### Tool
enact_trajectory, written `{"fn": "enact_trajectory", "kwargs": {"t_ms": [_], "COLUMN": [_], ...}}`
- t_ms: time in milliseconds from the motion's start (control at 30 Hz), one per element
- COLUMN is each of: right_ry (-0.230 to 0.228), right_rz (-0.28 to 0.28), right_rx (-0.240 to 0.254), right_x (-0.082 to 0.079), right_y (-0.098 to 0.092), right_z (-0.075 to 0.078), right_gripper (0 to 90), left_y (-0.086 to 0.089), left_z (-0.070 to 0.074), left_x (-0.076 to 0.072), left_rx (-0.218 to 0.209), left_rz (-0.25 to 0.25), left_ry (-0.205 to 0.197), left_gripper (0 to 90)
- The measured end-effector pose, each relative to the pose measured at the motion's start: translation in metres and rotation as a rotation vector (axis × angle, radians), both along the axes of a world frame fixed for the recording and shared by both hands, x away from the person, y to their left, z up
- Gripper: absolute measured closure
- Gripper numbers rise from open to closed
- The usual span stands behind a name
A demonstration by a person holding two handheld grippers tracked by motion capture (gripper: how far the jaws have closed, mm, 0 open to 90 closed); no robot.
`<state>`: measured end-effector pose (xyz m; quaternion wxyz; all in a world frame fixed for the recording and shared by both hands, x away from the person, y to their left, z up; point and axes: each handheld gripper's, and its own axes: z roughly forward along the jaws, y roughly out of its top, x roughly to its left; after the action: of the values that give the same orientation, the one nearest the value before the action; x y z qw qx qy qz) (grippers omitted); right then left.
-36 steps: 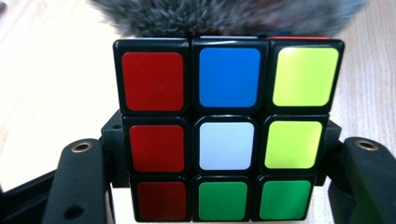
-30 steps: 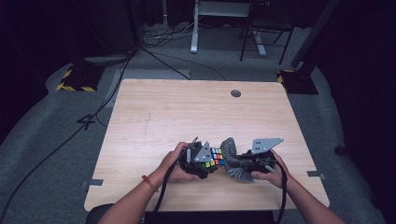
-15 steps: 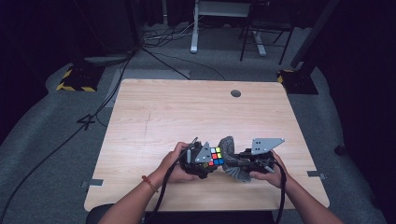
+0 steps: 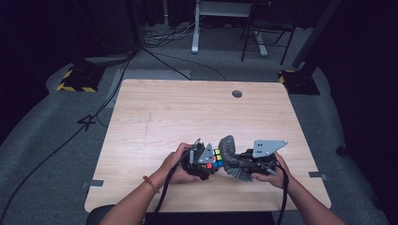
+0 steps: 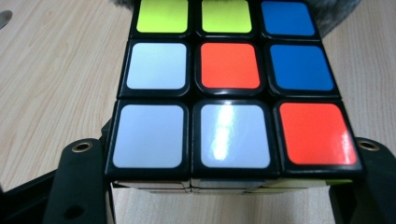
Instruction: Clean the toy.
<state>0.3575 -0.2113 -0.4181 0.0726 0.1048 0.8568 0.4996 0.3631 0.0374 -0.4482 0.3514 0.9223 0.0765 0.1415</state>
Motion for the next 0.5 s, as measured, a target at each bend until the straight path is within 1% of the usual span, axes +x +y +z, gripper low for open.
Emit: {"fn": "enact_trajectory", "kwargs": {"t_ms": [33,100,167,200,267,333,400,467,500], "right_ry": [0.008,0.007,0.026,0.025,0.027,0.023,0.025,0.021,0.03], "right_rz": [-0.002,-0.003,0.008,0.015,0.029,0.038,0.029,0.007,-0.004], "right_rx": [0.013,0.025,0.059,0.061,0.059,0.053,0.048,0.038,0.036], "right_x": [0.0,0.0,-0.001,-0.002,-0.005,-0.007,-0.007,-0.003,-0.001], "right_y": [-0.002,-0.003,-0.002,0.001,0.007,0.012,0.013,0.01,0.008], "right_z": [0.001,0.004,0.007,0.008,0.008,0.009,0.007,0.005,0.003], "right_gripper": [75.3,75.3,75.3,75.3,75.2,75.1,75.0,74.9,74.9], "left_y": [0.0,-0.001,-0.004,-0.005,-0.007,-0.007,-0.006,-0.004,-0.003], "left_z": [0.0,0.0,-0.002,-0.003,-0.003,-0.003,-0.001,0.0,0.001], "left_x": [0.0,0.0,0.001,0.001,0.001,-0.001,-0.002,-0.001,-0.002], "left_rx": [0.004,-0.002,0.018,0.025,0.026,0.027,0.017,0.01,-0.002], "left_rz": [0.003,0.006,0.005,0.006,-0.002,-0.001,0.003,0.007,0.009], "left_ry": [-0.001,0.007,-0.001,0.0,0.001,-0.012,-0.018,-0.019,-0.014], "left_gripper": [33.1,33.1,33.2,33.1,33.1,33.2,33.3,33.2,33.2]}}
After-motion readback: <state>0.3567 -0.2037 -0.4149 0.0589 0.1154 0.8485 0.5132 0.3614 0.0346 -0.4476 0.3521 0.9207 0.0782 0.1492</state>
